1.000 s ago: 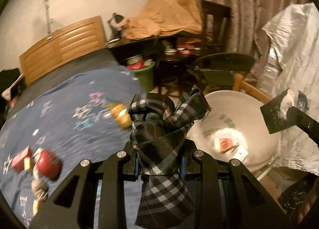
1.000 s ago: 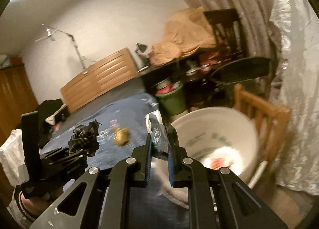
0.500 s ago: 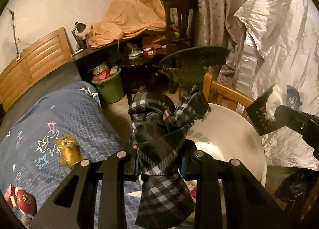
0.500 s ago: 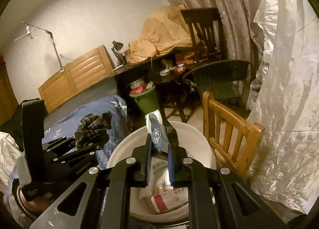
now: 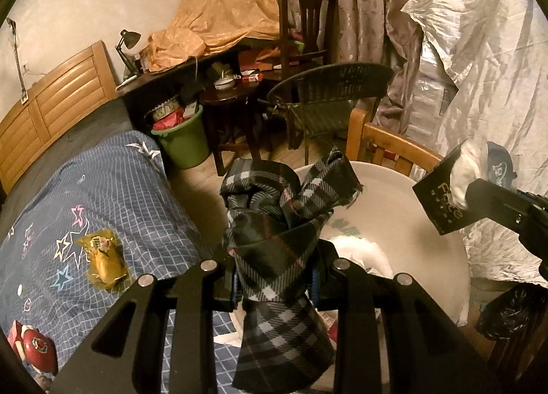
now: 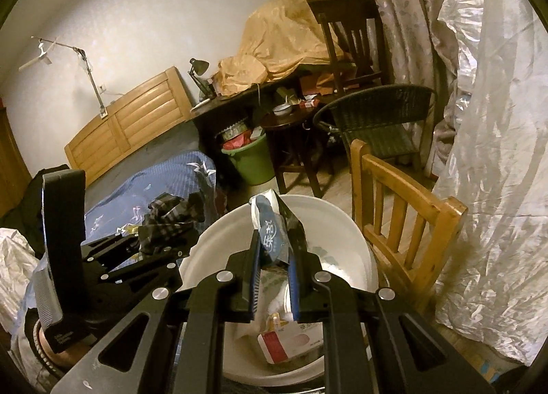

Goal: Collect trash
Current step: 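Open the right tool then the left tool to drop both items into the bucket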

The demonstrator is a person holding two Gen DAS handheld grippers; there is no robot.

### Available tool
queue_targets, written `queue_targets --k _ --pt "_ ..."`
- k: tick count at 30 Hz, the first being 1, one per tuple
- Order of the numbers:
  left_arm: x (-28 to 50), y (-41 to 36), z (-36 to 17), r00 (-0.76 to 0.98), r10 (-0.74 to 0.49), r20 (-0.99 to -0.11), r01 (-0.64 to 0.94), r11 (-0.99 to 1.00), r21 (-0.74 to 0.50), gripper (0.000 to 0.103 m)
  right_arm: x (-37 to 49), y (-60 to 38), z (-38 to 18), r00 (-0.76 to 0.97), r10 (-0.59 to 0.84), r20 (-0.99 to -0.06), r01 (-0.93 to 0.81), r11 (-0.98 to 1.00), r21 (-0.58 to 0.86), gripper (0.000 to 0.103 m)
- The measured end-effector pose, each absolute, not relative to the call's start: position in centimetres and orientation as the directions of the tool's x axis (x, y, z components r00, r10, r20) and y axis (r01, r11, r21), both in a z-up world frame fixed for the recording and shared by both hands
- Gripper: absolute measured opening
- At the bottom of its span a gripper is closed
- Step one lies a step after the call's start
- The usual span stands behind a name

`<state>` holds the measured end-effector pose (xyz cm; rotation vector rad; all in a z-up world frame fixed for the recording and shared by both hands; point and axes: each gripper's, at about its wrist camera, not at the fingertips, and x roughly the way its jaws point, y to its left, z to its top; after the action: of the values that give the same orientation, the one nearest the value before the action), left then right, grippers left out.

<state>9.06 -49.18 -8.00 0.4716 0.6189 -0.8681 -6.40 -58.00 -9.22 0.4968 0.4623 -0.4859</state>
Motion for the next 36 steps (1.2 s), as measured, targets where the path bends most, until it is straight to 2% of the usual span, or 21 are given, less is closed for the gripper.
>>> queue_targets --k 9,10,12,13,15,30,36 --pt "9.4 -49.3 -8.1 0.49 -0.553 -0.674 0.816 0.564 0.13 0.027 -5.6 -57.9 -9.0 0.795 -0.305 -0.525 0.521 0.786 0.333 0.017" --pt "9.5 -49.4 -8.2 0.485 -0.555 -0.676 0.819 0.559 0.129 0.03 -5.5 -57.9 -8.9 0.793 -0.306 -0.526 0.522 0.787 0.33 0.02" --pt "9.5 -49.5 -8.3 0.485 -0.55 -0.68 0.82 0.556 0.135 0.038 -5.6 -58.0 -8.9 0.789 -0.321 -0.523 0.534 0.78 0.326 0.035" --pt "9.5 -49.5 -8.3 0.487 -0.55 -0.678 0.819 0.558 0.135 0.049 -5.7 -58.0 -9.0 0.79 -0.324 -0.52 0.536 0.777 0.33 0.036" --pt "9.4 -49.4 -8.3 0.494 -0.554 -0.67 0.816 0.561 0.138 0.053 -5.9 -58.2 -9.0 0.791 -0.328 -0.517 0.541 0.77 0.339 0.036" --pt "9.4 -48.8 -8.0 0.521 -0.539 -0.662 0.798 0.582 0.154 0.054 -6.4 -58.1 -8.7 0.793 -0.34 -0.505 0.546 0.765 0.342 0.036" --pt "9.2 -47.2 -7.4 0.559 -0.526 -0.641 0.772 0.613 0.17 0.06 -6.5 -57.2 -8.3 0.809 -0.34 -0.479 0.533 0.768 0.356 0.036"
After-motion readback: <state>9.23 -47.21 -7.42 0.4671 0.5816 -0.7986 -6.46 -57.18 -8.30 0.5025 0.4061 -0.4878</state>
